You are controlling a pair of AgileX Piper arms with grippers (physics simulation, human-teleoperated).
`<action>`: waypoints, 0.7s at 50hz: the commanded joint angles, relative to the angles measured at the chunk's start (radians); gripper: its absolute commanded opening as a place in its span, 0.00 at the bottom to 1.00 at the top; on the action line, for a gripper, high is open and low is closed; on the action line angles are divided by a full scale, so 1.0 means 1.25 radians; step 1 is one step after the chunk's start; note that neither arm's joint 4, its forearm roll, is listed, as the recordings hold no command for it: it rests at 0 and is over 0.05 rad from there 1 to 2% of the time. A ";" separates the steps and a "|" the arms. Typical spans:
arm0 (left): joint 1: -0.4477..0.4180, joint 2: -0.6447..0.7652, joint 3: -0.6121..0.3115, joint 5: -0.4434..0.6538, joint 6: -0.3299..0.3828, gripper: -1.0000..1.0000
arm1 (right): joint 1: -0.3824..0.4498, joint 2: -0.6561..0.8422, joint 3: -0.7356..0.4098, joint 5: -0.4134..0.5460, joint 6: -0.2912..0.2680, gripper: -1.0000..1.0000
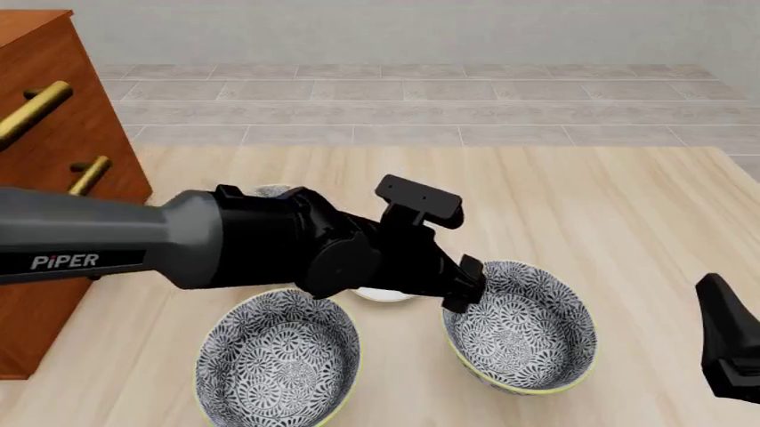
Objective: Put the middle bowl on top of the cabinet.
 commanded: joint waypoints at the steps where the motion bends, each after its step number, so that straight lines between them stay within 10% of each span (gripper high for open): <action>1: -0.004 0.022 -0.001 -0.012 -0.015 1.00 | -0.001 -0.001 0.000 0.001 0.003 1.00; 35: 0.003 0.113 0.007 -0.065 -0.045 1.00 | -0.006 0.002 0.000 -0.002 0.012 1.00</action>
